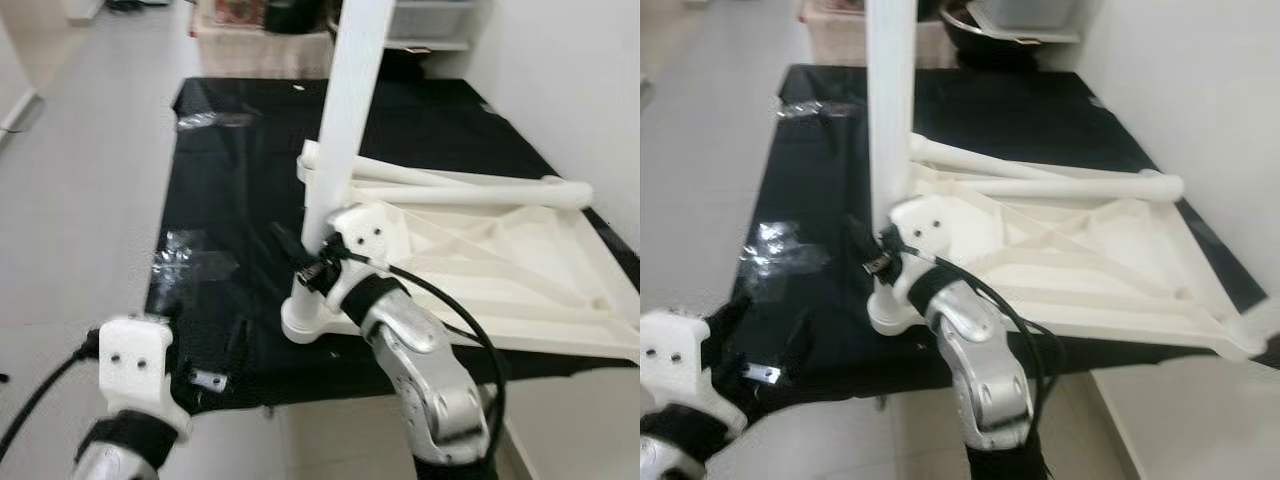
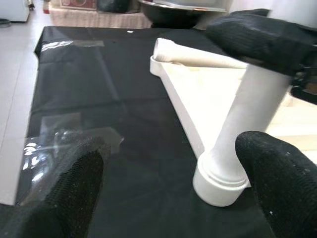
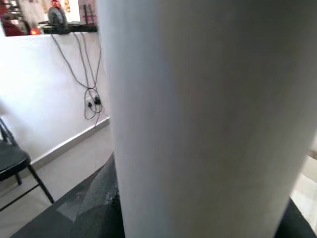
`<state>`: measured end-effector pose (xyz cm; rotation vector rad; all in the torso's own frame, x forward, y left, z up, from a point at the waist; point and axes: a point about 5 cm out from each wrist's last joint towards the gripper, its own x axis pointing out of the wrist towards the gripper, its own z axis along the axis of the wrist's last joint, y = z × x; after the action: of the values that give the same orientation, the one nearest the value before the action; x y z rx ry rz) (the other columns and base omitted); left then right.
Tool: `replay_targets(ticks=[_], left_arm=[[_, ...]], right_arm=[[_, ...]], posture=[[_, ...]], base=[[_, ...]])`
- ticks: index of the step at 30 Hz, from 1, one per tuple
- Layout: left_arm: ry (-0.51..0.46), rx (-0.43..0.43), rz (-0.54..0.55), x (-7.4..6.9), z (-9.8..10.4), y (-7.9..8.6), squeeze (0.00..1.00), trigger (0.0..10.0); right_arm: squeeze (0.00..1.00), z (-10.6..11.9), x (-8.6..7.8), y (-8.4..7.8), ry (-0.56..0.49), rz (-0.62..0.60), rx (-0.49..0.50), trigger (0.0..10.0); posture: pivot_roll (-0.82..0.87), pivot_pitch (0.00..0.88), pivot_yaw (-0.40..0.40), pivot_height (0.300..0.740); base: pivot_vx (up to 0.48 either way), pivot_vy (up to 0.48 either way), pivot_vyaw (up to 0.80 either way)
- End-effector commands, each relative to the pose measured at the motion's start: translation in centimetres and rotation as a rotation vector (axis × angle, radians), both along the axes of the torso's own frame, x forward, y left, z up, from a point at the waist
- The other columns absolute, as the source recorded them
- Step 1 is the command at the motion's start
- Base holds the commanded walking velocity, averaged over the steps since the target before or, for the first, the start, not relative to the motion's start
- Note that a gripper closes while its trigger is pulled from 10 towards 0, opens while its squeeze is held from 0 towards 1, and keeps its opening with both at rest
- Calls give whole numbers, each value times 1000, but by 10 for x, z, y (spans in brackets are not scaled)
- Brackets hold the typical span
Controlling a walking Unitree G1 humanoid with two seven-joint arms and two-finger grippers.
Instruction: Building children table
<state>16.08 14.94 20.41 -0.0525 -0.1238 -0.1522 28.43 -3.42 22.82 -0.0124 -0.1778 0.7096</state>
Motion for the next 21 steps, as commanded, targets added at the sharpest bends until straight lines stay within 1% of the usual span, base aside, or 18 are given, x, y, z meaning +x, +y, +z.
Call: replay_targets(ticks=[1,2,3,4,5,6,7,8,9,10,11,13,16,17,18,19,20,21], left_arm=[[31,3,10,1,-6,2,0,10000],[30,5,14,1,-6,4,0,10000],[30,5,14,1,-6,4,0,10000],[29,5,16,1,-6,4,0,10000],[29,5,16,1,-6,4,0,10000],[29,5,16,1,-6,4,0,10000],[29,5,16,1,-6,4,0,10000],[31,4,14,1,-6,3,0,10000],[32,3,12,1,-6,3,0,10000],[32,3,12,1,-6,3,0,10000],[33,3,10,1,-6,2,0,10000],[34,2,14,1,-6,2,0,10000],[34,2,17,0,-6,2,0,10000],[35,1,18,0,-6,2,0,10000],[36,1,19,-1,-6,2,0,10000],[36,1,19,-1,-6,2,0,10000],[38,1,19,-2,-6,2,0,10000],[38,1,19,-2,-6,2,0,10000]], right_arm=[[0,-27,9,0,134,-17,-57,10000],[1000,-21,9,1,120,7,-41,10000],[1000,-21,9,1,120,7,-41,10000],[1000,-17,8,1,110,43,-33,10000],[1000,-17,8,1,110,43,-33,10000],[1000,-12,8,0,93,92,-23,10000],[1000,-12,8,0,93,92,-23,10000],[1000,-7,8,-1,67,163,-29,10000],[1000,-4,6,-3,50,208,-36,10000],[1000,-4,6,-3,50,208,-36,10000],[1000,-1,6,-5,30,261,-53,10000],[1000,4,16,-13,5,366,-100,10000],[1000,6,21,-17,-4,403,-117,10000],[0,9,27,-20,-16,443,-139,10000],[0,12,33,-23,-19,474,-156,10000],[0,12,33,-23,-19,474,-156,10000],[0,16,39,-25,-27,494,-165,10000],[0,16,39,-25,-27,494,-165,10000]], posture=[[87,184,-84,740],[85,183,-82,740],[85,183,-82,740],[83,184,-82,740],[83,184,-82,740],[81,185,-80,740],[81,185,-80,740],[80,187,-80,740],[80,188,-79,740],[80,188,-79,740],[84,190,-82,740],[89,192,-84,740],[90,196,-87,740],[94,196,-88,740],[100,202,-88,740],[100,202,-88,740],[105,202,-86,740],[105,202,-86,740]], base=[[0,0,0],[0,0,0],[0,0,0],[0,0,0],[0,0,0],[0,0,0],[0,0,0],[0,0,0],[0,0,0],[0,0,0],[0,0,0],[0,0,0],[0,0,0],[0,0,0],[0,0,0],[0,0,0],[0,0,0],[0,0,0]])
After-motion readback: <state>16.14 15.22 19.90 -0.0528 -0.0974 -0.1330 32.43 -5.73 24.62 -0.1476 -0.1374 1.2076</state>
